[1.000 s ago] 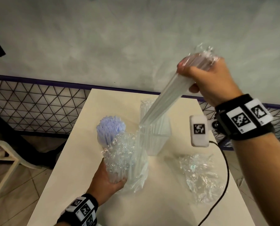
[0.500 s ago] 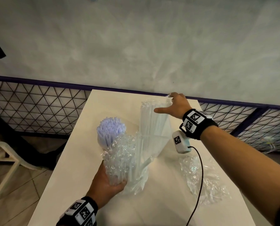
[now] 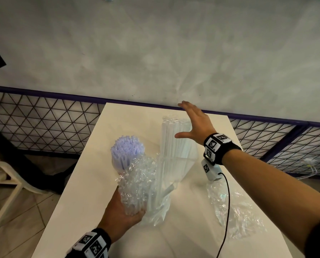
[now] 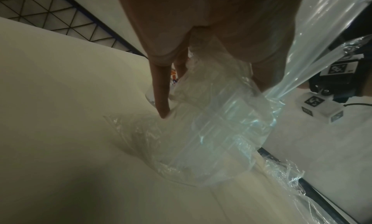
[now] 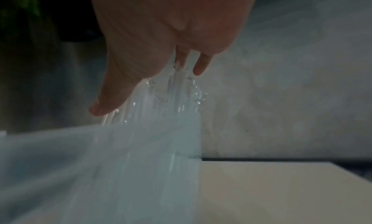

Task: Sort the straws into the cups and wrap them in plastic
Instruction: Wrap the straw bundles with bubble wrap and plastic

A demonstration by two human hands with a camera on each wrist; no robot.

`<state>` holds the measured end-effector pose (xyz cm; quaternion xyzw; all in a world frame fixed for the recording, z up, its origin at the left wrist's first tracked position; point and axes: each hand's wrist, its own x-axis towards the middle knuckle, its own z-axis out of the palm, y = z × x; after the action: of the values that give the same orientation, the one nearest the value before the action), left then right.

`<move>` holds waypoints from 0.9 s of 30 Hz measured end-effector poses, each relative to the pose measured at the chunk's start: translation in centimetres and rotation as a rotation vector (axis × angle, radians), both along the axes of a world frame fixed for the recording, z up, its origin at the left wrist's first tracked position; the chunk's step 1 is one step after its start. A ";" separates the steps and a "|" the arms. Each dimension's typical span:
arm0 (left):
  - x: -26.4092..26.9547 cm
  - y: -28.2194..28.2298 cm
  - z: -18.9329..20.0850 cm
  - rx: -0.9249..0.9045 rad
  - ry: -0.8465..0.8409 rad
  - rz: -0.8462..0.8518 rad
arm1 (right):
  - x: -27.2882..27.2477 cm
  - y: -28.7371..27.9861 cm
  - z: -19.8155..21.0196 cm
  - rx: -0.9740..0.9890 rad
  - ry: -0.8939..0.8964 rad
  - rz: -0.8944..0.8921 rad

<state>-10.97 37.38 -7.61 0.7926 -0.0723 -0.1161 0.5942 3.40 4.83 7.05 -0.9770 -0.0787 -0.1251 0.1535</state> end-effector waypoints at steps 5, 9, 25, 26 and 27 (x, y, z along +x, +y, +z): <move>0.0 0.0 0.1 0.012 -0.036 0.002 | 0.3 0.1 -0.8 -0.340 0.198 0.039; -0.1 -0.1 0.2 -0.020 -0.023 0.005 | 0.6 0.9 -0.9 -0.414 0.171 -0.043; -0.1 -0.3 0.7 -0.007 -0.022 -0.016 | -9.2 8.2 2.8 0.023 0.433 0.453; -0.1 -0.3 0.8 -0.011 -0.020 -0.020 | -9.6 8.4 2.5 0.047 0.495 0.432; -0.1 -0.2 0.8 -0.008 -0.023 -0.025 | -10.1 8.4 2.3 0.096 0.547 0.408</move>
<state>-11.03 37.18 -6.79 0.7905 -0.0894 -0.1141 0.5950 -6.66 13.22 9.37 -0.9302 -0.2224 0.1712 0.2366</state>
